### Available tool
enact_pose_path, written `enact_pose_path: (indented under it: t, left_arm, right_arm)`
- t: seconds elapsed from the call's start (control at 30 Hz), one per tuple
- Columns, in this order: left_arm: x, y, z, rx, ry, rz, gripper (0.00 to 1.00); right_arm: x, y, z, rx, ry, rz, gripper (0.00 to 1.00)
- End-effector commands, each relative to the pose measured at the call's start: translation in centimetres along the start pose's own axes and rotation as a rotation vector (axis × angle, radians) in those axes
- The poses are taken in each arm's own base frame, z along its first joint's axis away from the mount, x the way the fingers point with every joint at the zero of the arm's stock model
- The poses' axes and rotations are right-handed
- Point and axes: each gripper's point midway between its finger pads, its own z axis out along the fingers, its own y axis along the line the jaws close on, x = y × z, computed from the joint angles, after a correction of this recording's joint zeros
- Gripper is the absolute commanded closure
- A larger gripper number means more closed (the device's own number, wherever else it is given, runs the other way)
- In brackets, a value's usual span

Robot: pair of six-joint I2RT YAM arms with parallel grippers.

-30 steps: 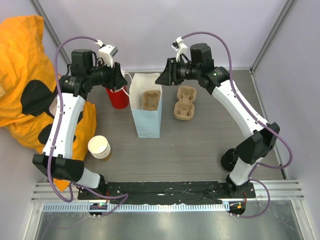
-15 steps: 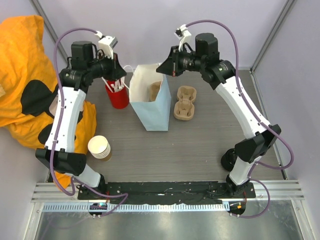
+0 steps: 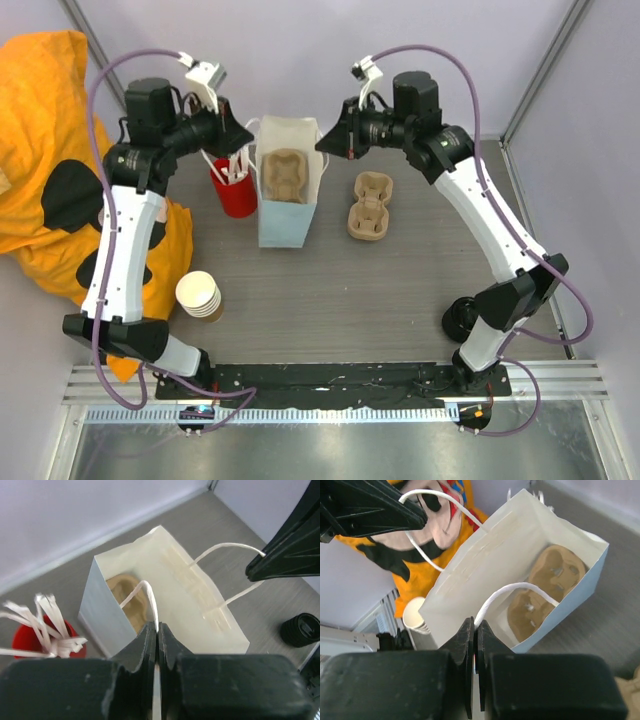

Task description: Pack the takeout coffee

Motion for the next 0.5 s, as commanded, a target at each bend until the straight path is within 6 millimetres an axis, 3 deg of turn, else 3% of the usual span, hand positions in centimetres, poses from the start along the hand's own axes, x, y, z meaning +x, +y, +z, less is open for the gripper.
enact_pose_path:
  t: [0.0,0.03,0.1,0.2,0.23,0.37,0.47]
  left_arm:
    - [6.6,1.1,2.1,0.0,0.128,-0.088,0.91]
    - [9.1,1.6,2.5,-0.008,0.174,-0.118,0.91]
    - [9.8,1.9,2.8,-0.013,0.179,-0.124,0.9]
    - [8.9,1.9,2.7,-0.02,0.165,-0.115,0.9]
    - [7.6,1.8,2.4,-0.02,0.14,-0.097,0.89]
    - [5.7,1.7,2.3,-0.018,0.11,-0.079,0.85]
    - [4.7,1.5,2.2,-0.015,0.093,-0.068,0.78]
  right_arm:
    - [3.3,-0.9,0.5,-0.017,0.05,0.015,0.95]
    - [5.1,-1.7,1.1,-0.011,0.083,0.042,0.95]
    - [5.8,-2.1,1.6,-0.014,0.09,0.047,0.95]
    - [5.6,-2.6,1.9,0.0,0.086,0.035,0.95]
    - [5.0,-2.5,1.7,0.003,0.072,0.023,0.95]
    - [4.0,-2.1,1.5,-0.001,0.056,0.005,0.95]
    - [3.5,-1.6,1.2,-0.012,0.052,-0.003,0.94]
